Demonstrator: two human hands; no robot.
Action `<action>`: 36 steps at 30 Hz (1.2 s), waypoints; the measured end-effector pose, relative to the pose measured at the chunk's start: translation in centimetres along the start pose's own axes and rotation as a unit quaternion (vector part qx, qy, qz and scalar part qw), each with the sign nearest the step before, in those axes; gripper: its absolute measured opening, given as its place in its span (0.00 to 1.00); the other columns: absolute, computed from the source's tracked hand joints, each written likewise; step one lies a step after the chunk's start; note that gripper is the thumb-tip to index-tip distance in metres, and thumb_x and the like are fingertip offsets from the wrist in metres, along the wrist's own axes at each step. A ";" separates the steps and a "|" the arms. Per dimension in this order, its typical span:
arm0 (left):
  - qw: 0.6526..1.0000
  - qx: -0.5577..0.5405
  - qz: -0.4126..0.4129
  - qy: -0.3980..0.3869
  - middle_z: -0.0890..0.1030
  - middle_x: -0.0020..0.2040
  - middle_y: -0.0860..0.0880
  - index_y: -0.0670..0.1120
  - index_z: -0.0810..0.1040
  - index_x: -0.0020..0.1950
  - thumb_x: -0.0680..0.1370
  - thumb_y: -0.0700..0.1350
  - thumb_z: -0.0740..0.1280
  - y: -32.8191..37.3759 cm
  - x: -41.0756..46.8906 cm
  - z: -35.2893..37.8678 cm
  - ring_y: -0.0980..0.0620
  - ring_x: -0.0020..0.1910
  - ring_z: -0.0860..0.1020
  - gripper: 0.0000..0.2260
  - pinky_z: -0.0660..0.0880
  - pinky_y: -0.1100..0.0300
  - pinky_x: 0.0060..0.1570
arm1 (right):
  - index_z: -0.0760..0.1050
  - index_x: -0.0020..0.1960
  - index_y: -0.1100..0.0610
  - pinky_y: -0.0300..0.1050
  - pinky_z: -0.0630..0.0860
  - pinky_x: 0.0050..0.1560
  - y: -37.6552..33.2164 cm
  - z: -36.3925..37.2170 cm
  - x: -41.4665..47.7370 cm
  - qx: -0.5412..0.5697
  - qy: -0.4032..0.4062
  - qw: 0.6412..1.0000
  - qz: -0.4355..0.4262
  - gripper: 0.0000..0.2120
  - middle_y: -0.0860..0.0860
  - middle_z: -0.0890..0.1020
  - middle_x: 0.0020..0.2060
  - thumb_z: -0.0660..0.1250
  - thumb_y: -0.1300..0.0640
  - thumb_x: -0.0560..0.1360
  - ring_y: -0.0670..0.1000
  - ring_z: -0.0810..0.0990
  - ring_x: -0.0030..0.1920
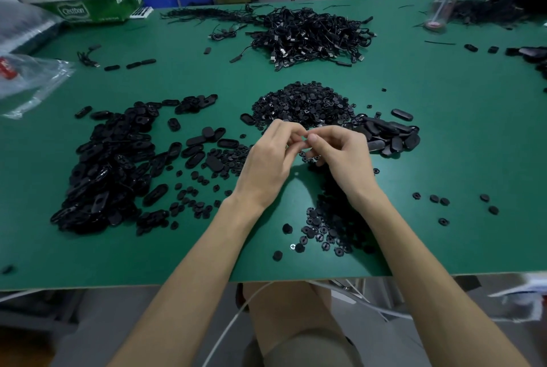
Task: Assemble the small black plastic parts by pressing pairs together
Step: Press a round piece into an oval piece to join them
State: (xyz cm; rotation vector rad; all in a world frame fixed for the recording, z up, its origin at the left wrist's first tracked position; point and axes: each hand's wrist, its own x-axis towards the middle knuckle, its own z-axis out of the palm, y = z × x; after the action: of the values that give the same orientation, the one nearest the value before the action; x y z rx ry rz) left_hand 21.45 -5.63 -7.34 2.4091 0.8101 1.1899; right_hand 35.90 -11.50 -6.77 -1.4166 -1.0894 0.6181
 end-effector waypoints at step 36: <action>0.998 -0.028 -0.042 0.029 0.78 0.45 0.52 0.41 0.83 0.48 0.80 0.45 0.73 0.1 -0.2 -0.6 0.59 0.38 0.74 0.07 0.76 0.57 0.41 | 0.85 0.52 0.59 0.38 0.79 0.43 0.3 -0.7 0.2 0.231 -0.097 0.963 0.099 0.05 0.53 0.86 0.41 0.72 0.60 0.79 0.47 0.82 0.42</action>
State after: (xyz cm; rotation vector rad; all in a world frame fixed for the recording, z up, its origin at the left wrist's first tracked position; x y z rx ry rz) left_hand 20.90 -5.79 -7.06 2.2824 0.8753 1.2380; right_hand 36.67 -11.60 -6.94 -1.0766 -0.8818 1.0984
